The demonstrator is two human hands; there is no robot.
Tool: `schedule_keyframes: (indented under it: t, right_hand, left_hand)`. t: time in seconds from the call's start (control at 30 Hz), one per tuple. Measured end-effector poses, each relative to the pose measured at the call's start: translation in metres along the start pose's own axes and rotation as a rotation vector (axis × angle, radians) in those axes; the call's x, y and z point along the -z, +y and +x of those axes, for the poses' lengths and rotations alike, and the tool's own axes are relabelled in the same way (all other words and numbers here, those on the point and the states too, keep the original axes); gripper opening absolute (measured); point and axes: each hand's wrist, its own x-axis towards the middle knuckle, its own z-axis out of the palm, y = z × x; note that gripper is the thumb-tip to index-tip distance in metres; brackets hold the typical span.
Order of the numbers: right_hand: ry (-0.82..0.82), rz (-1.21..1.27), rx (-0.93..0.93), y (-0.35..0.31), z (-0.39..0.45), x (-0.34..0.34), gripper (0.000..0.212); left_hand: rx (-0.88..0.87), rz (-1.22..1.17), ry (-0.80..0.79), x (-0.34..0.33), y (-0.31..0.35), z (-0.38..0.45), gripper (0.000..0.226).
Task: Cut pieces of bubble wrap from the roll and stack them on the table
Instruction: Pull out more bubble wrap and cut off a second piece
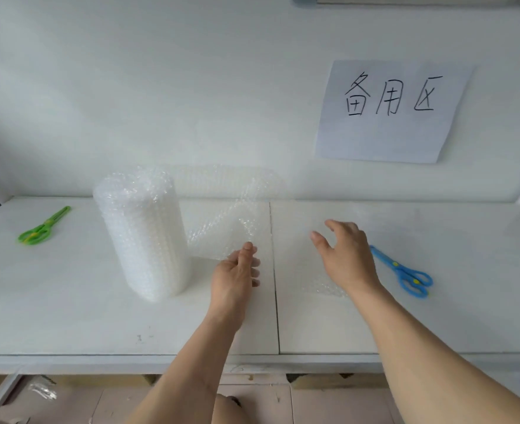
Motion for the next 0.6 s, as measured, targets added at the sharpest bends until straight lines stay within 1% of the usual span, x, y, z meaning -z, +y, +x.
schedule_keyframes:
  t: [0.07,0.13,0.2,0.27,0.33,0.5,0.6]
  right_hand:
    - [0.019,-0.147,-0.069,0.024,-0.013,0.010,0.052]
    - [0.008,-0.292,-0.154,0.044,-0.023,0.024,0.051]
    - [-0.019,-0.422,-0.227,0.062,-0.030,0.037,0.048]
    - [-0.042,-0.498,-0.282,0.076,-0.036,0.048,0.046]
    - [-0.065,-0.493,-0.301,0.086,-0.039,0.056,0.042]
    - [-0.178,-0.308,-0.326,0.094,-0.032,0.066,0.028]
    - [-0.177,-0.324,-0.337,0.094,-0.033,0.069,0.026]
  left_hand:
    - [-0.029,0.128,-0.010,-0.002,0.002,-0.003,0.039]
    - [-0.039,0.202,-0.027,-0.004,0.004,-0.005,0.040]
    - [-0.022,0.188,-0.039,-0.006,0.007,-0.004,0.037]
    - [0.001,0.164,-0.044,-0.007,0.009,-0.004,0.032]
    - [0.013,0.136,-0.055,-0.006,0.009,-0.005,0.029]
    - [0.032,0.106,-0.048,-0.009,0.007,-0.005,0.029]
    - [0.082,0.035,-0.061,-0.016,0.006,-0.004,0.031]
